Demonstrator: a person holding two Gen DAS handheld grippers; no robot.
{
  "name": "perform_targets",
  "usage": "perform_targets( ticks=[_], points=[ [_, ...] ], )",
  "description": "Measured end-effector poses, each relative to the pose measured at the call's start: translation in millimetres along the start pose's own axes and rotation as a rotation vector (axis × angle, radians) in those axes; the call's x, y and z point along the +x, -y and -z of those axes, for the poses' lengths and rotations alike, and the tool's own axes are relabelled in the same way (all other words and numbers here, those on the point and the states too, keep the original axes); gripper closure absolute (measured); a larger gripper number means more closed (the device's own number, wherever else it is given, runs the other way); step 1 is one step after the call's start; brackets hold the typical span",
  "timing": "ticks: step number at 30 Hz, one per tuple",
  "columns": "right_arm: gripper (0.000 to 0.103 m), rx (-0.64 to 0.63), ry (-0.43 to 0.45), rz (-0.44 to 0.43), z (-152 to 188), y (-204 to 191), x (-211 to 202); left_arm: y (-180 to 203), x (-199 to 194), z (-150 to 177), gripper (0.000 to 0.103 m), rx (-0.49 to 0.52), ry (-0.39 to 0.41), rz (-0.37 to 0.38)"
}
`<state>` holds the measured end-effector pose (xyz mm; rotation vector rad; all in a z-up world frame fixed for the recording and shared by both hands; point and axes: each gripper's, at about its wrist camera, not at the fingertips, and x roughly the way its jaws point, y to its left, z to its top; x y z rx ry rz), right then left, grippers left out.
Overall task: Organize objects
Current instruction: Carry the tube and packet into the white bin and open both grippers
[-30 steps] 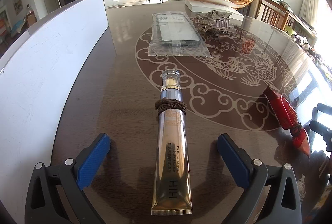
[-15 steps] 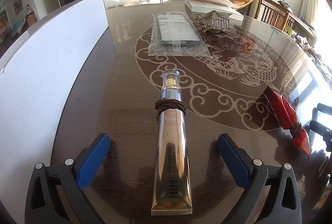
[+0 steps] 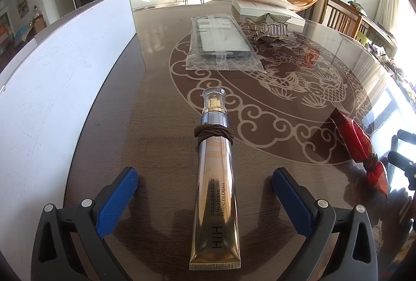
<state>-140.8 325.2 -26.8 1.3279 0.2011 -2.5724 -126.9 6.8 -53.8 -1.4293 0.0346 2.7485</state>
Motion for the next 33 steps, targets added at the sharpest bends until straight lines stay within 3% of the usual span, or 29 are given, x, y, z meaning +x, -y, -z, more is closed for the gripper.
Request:
perform_targets(
  ticks=[14,15,17,19,20,25,26,28,29,30,33],
  points=[
    [0.000,-0.002,-0.023,-0.003,-2.0,0.4,0.7,0.5,-4.0,1.2,0.000,0.025,-0.008,0.023],
    [0.000,0.013,-0.068,0.001,-6.4,0.6,1.6,1.6,-5.8,1.4,0.005,0.032,0.004,0.030],
    [0.005,0.075,-0.094,-0.059,-15.5,-1.9,-7.6,2.5,-11.9,1.6,0.053,0.051,0.053,0.038],
    [0.006,0.102,-0.036,-0.156,-25.8,-15.1,-28.7,-0.2,-13.1,-0.4,0.073,0.044,0.062,0.046],
    [0.006,0.085,-0.025,-0.173,-31.9,-26.8,-36.2,-4.3,-13.4,-1.0,0.078,0.025,0.063,0.050],
    [0.007,-0.088,-0.118,-0.190,-59.5,-103.4,-18.0,-30.7,-18.8,0.9,0.078,-0.130,0.070,0.165],
    [0.010,-0.117,-0.147,-0.178,-60.3,-115.1,-6.7,-35.5,-22.9,2.0,0.078,-0.154,0.083,0.176],
    [0.039,-0.154,-0.224,-0.167,-58.7,-132.2,14.0,-44.2,-33.4,5.0,0.078,-0.195,0.117,0.201],
    [0.067,-0.167,-0.243,-0.156,-57.2,-137.2,18.1,-48.1,-38.6,6.3,0.078,-0.212,0.135,0.211],
    [0.077,-0.192,-0.217,-0.129,-57.0,-140.4,13.9,-51.3,-42.9,7.1,0.078,-0.227,0.151,0.222],
    [0.083,-0.198,-0.185,-0.129,-54.9,-140.5,-0.5,-55.7,-54.9,7.5,0.078,-0.255,0.202,0.266]
  ],
)
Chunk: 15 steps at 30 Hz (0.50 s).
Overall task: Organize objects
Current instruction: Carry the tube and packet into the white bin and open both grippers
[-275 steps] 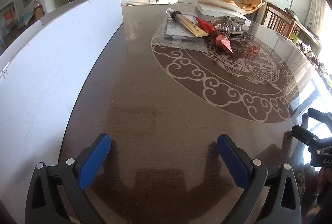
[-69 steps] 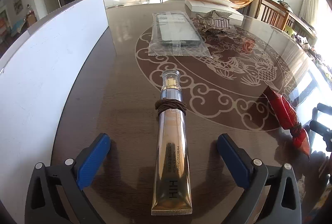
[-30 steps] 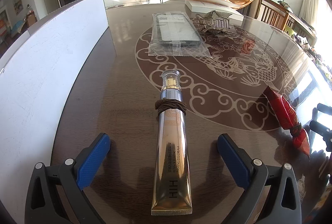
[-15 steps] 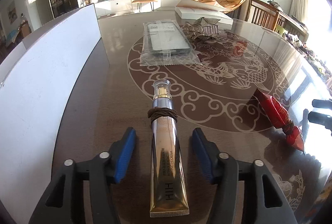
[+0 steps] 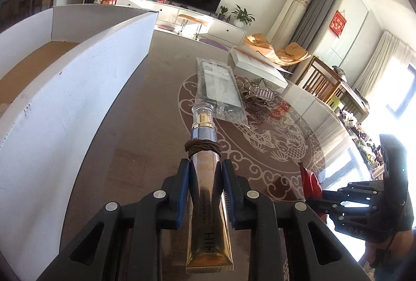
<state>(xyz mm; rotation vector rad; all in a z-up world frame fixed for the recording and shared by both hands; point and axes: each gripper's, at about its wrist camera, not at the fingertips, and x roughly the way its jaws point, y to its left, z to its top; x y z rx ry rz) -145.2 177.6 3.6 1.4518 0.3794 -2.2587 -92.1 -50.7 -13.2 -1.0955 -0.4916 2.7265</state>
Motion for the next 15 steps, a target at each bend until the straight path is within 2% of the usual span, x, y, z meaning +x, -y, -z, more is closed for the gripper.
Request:
perform_targets(
  ticks=[4,8,12,15],
  points=[
    [0.084,0.035,0.096,-0.032,-0.2,1.6,-36.0,9.2,-26.0,-2.0,0.078,-0.005,0.054,0.067],
    [0.084,0.014,0.186,-0.090,-27.3,-19.5,-65.8,3.4,-67.4,-10.3,0.078,-0.055,0.114,0.110],
    [0.084,-0.049,0.271,-0.197,-74.6,-72.1,-79.4,-22.0,-112.9,-30.0,0.078,-0.060,0.180,0.037],
    [0.084,-0.111,0.309,-0.295,-110.5,-122.7,-85.2,-56.7,-138.6,-44.3,0.078,-0.087,0.201,-0.072]
  ],
)
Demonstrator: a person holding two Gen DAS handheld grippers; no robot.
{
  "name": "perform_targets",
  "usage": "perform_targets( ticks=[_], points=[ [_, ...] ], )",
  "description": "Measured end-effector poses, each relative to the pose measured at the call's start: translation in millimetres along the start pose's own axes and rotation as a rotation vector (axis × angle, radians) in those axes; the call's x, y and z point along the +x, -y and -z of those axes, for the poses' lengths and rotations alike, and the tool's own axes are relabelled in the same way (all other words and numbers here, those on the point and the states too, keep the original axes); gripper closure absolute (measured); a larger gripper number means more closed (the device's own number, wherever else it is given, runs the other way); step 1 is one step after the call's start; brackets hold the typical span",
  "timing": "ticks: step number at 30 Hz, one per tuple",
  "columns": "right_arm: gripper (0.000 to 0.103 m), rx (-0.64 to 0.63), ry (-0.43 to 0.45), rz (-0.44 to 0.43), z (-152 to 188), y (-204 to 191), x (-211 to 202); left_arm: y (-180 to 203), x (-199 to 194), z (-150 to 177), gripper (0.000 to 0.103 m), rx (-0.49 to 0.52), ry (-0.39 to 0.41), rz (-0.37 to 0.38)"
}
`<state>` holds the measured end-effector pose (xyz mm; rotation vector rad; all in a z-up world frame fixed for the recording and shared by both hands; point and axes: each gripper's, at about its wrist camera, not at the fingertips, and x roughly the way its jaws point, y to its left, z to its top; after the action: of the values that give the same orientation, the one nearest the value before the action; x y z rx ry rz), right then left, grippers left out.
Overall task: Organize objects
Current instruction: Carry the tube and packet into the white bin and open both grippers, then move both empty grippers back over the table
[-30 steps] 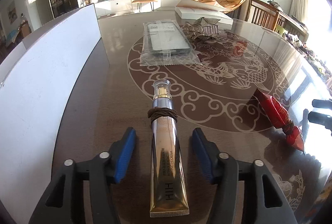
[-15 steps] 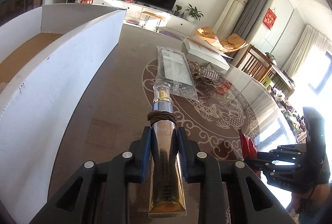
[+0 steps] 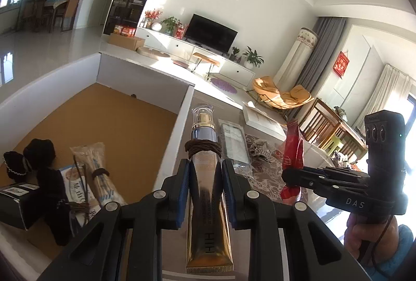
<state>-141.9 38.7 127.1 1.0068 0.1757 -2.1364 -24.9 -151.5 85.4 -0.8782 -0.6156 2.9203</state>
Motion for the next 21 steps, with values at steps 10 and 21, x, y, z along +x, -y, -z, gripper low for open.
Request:
perform_targets(
  ticks=[10,21],
  points=[
    [0.084,-0.156,-0.096,-0.071,-72.7,-110.6,127.2,-83.2,24.3,-8.6,0.078,-0.056,-0.154,-0.350],
    [0.019,-0.062,-0.056,0.008,-62.7,-90.8,142.6,-99.3,42.1,-2.6,0.001,-0.095,-0.297,-0.421]
  ],
)
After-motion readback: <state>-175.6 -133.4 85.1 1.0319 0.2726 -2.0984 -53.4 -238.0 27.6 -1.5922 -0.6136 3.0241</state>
